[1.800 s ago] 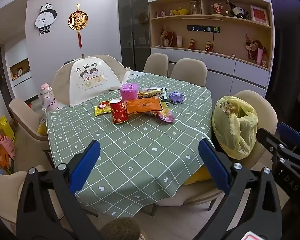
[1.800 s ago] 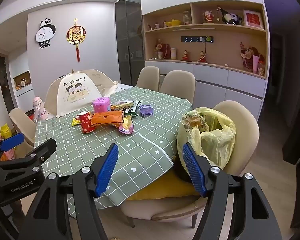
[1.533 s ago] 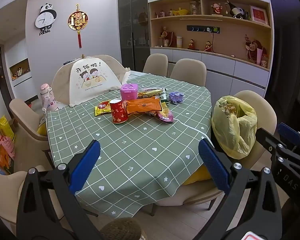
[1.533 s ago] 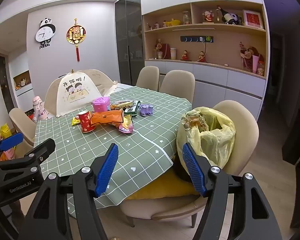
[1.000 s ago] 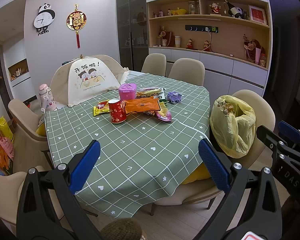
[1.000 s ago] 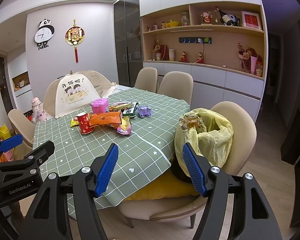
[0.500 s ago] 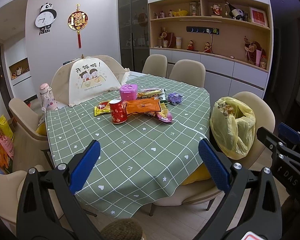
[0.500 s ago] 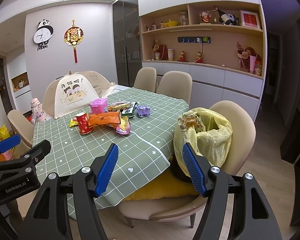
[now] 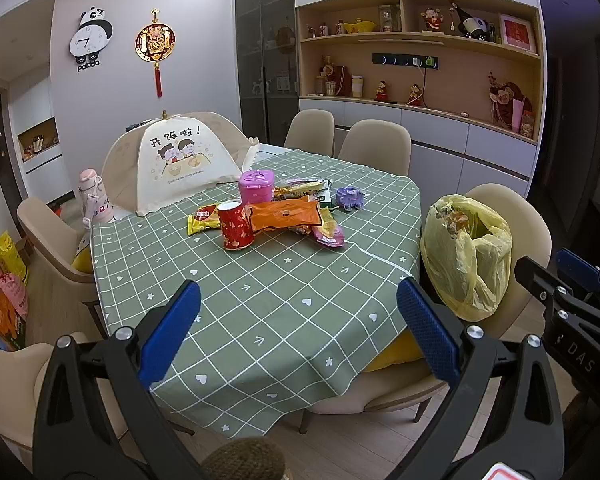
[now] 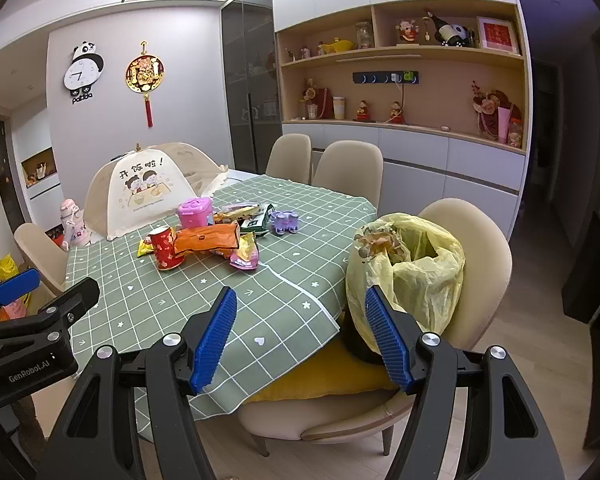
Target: Collect trash
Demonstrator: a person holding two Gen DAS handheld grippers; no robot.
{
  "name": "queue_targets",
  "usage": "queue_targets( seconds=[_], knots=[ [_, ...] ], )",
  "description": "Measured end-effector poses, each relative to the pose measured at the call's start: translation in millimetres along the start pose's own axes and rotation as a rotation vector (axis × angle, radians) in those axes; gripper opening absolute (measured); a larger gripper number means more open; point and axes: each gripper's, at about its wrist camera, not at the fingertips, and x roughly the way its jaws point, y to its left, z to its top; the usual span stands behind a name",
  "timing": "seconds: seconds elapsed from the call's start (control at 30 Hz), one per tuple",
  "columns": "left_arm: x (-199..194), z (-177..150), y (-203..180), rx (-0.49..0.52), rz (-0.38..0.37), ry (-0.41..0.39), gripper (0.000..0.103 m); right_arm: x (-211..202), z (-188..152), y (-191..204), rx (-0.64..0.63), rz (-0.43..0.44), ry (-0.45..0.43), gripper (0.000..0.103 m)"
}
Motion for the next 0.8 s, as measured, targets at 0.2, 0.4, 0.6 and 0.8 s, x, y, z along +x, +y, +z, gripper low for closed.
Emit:
queue_targets(
  seconds=[0.2,0.4,0.6,0.8],
  knots=[
    [0.2,0.6,0.0,0.000,0.002,-0.002,0.094,-0.2,0.2,-0.6,0.001,0.000,-0.001,0.063],
    [1.8,3.1,1.2,-0.003,0.003,-0.001,0.094,0.0,0.5,0.1,-0.001,0.000,-0.003,0.063],
    [2.8,4.2,3.1,-0.007,0.003,-0.001,0.094,-0.5,0.8,0.9,-0.001,-0.002,-0.003,0.063],
    [3.8,4.7,4.5,-0.009,0.002,0.001,0.094,-0.2,0.2,1.3,-0.002,-0.005,-0.003,0.063]
  ],
)
